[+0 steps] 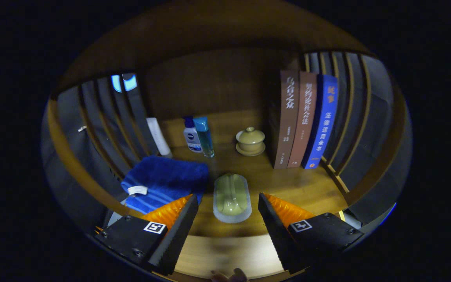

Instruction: Pull open the drawer, take out the items inside it, and place them on the countertop above the cabinet.

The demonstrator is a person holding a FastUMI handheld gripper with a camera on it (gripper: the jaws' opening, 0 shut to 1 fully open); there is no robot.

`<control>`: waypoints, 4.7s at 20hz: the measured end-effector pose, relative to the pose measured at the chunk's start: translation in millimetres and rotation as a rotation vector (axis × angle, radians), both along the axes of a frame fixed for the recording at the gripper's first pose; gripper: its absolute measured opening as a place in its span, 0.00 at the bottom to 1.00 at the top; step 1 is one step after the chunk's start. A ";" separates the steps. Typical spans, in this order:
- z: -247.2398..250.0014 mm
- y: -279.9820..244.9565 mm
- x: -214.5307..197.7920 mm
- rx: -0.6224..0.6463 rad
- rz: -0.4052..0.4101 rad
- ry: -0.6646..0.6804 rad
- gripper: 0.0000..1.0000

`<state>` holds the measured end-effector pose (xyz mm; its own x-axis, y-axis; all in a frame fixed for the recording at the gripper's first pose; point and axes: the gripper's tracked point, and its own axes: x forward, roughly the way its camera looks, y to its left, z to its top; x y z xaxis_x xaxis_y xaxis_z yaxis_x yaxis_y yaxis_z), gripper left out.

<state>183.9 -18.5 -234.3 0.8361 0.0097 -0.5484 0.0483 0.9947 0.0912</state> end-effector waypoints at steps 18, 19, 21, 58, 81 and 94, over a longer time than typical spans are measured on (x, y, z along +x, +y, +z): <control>-58.8 -5.4 -261.3 0.036 -0.065 -0.358 0.99; -67.9 -4.3 -264.4 0.030 -0.063 -0.349 0.99; -79.3 -0.1 -267.9 0.001 -0.044 -0.346 0.99; -146.6 -4.8 -81.7 -0.063 -0.039 -0.203 1.00; -137.7 -5.9 -74.2 -0.084 -0.034 -0.202 0.99; 87.5 4.6 -115.4 -0.132 -0.014 -0.365 0.99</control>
